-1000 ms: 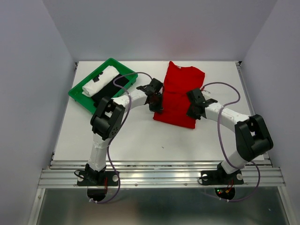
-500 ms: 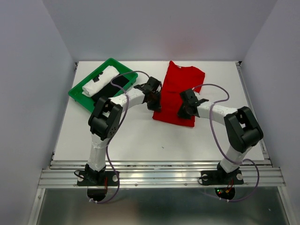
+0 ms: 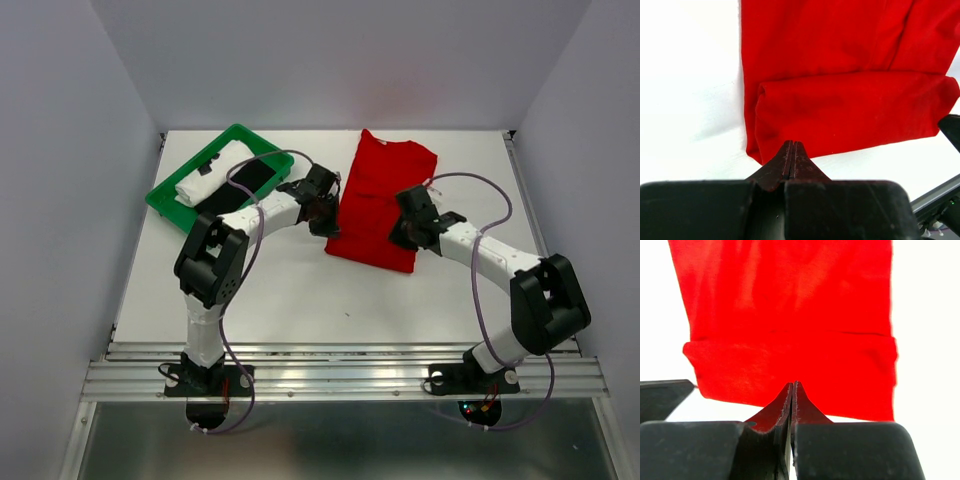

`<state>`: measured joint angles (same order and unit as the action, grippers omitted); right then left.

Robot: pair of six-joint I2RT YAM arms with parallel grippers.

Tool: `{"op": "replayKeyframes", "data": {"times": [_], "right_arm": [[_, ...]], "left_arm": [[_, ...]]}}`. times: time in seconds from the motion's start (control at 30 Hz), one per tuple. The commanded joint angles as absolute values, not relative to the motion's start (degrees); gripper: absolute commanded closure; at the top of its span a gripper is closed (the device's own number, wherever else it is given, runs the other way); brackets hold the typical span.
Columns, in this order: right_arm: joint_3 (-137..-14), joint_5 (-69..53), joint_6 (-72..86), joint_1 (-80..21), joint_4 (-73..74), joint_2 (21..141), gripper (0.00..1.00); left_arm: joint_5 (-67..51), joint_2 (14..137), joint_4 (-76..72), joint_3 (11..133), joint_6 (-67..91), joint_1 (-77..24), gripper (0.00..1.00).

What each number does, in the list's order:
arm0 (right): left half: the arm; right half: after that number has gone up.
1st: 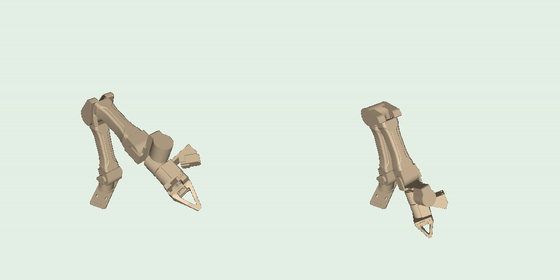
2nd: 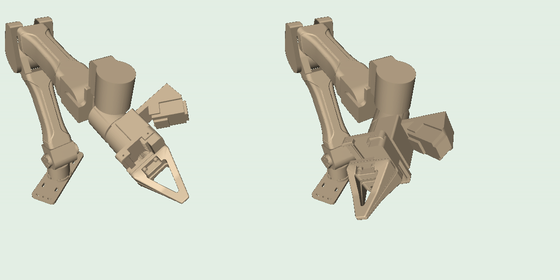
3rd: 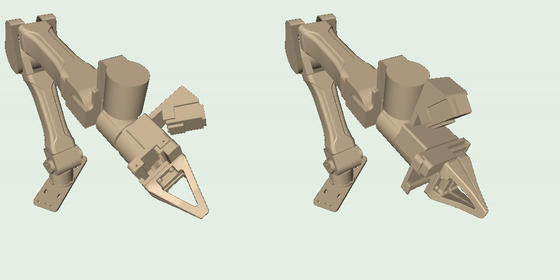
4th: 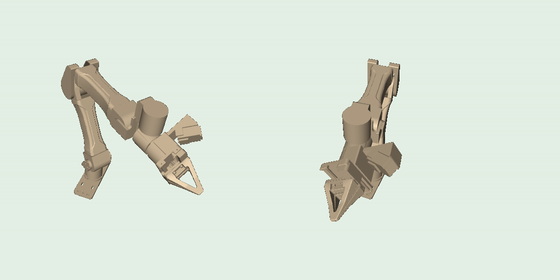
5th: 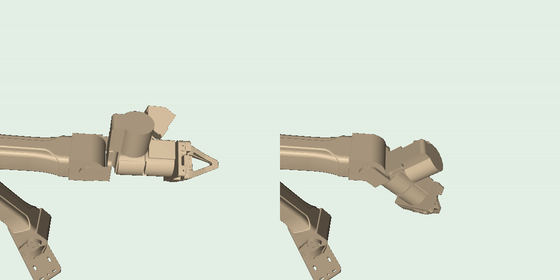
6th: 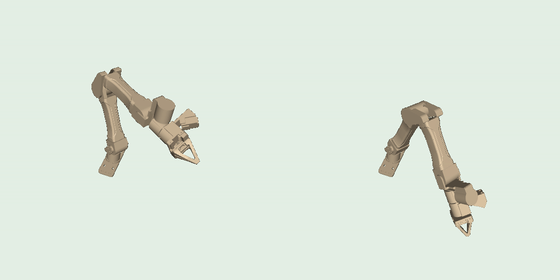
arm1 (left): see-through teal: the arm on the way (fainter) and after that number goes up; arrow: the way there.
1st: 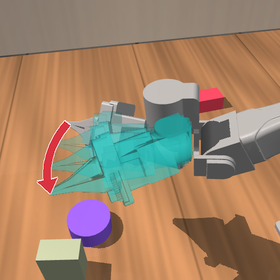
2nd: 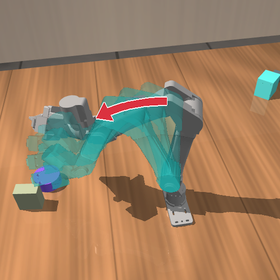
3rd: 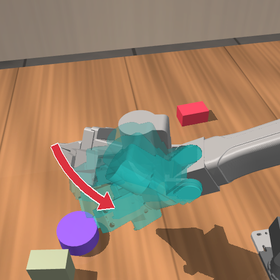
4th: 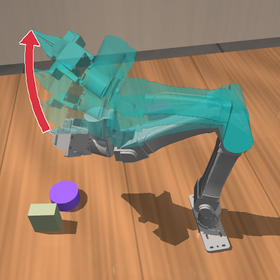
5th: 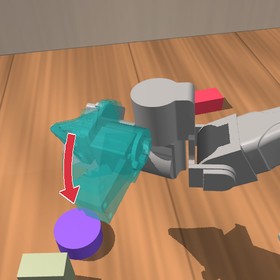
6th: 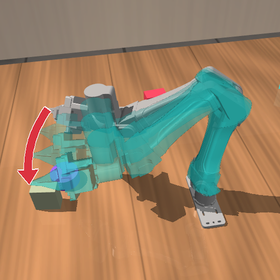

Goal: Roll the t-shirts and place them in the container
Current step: Roll the T-shirt to the center of the board.

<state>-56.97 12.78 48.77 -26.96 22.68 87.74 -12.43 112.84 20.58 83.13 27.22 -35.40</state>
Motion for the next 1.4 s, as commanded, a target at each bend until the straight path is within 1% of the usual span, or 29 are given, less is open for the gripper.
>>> {"op": "replayKeyframes", "data": {"times": [0.0, 0.23, 0.33, 0.53, 0.57, 0.77, 0.9, 0.93, 1.03, 1.07, 1.1, 1.13, 1.17, 1.23, 1.27, 1.3, 1.37], "right_arm": [[-52.9, 15.4, 46.7, -24.2, 25.2, 86.7, 0.99], [-49.7, 12.8, 43.4, -23.0, 23.6, 91.1, 0.99], [-47.8, 10.5, 43.2, -23.0, 22.9, 92.3, 0.99], [-42.8, 9.4, 42.9, -23.0, 24.6, 86.5, 0.99], [-42.3, 9.3, 42.8, -23.0, 25.2, 85.5, 0.99], [-37.6, 1.2, 43.2, -24.7, 27.7, 77.1, 0.99], [-35.2, 0.5, 44.9, -26.5, 30.8, 71.8, 0.99], [-35.4, 0.6, 45.9, -26.5, 32.6, 70.4, 0.97], [-37.0, 5.3, 48.0, -26.5, 36.8, 64.0, 0.85], [-37.4, 6.7, 48.5, -26.5, 37.7, 62.3, 0.71], [-37.7, 8.4, 49.4, -26.5, 38.8, 59.3, 0.63], [-37.6, 9.0, 49.9, -26.5, 39.2, 57.8, 0.56], [-37.4, 9.1, 50.4, -26.5, 39.2, 56.9, 0.53], [-35.9, 8.5, 51.7, -26.5, 38.9, 55.6, 0.5], [-35.3, 7.9, 52.1, -26.5, 38.6, 55.7, 0.49], [-34.5, 6.5, 52.6, -26.5, 37.5, 55.8, 0.48], [-31.9, 4.8, 53.8, -26.5, 35.6, 55.7, 0.47]], "left_arm": [[-12.0, 111.7, 19.3, 81.5, 26.3, -35.4, 1.0], [-10.5, 115.1, 18.7, 80.9, 25.6, -35.5, 1.0], [-10.5, 114.4, 17.9, 78.5, 25.8, -35.4, 1.0], [-12.3, 108.2, 15.0, 68.0, 27.2, -36.4, 1.0], [-12.3, 107.2, 14.9, 67.9, 27.2, -36.6, 1.0], [-12.0, 98.7, 12.7, 56.0, 28.8, -38.2, 1.0], [-11.2, 94.3, 13.2, 52.6, 29.0, -39.3, 1.0], [-10.3, 92.1, 14.0, 52.2, 29.0, -39.6, 1.0], [-8.5, 87.6, 15.9, 52.1, 29.5, -39.8, 1.0], [-8.1, 86.2, 16.8, 51.8, 30.2, -39.7, 0.99], [-7.7, 85.0, 17.2, 51.5, 30.8, -39.7, 0.91], [-7.3, 82.7, 17.4, 51.2, 31.7, -39.7, 0.86], [-7.2, 81.7, 17.3, 50.2, 32.3, -39.7, 0.71], [-6.8, 79.6, 17.1, 49.2, 33.4, -39.7, 0.51], [-6.9, 79.1, 16.5, 47.9, 34.3, -39.7, 0.33], [-6.9, 78.8, 15.9, 47.1, 34.7, -39.7, 0.2], [-6.9, 78.3, 14.5, 45.5, 35.6, -39.6, 0.19]]}}
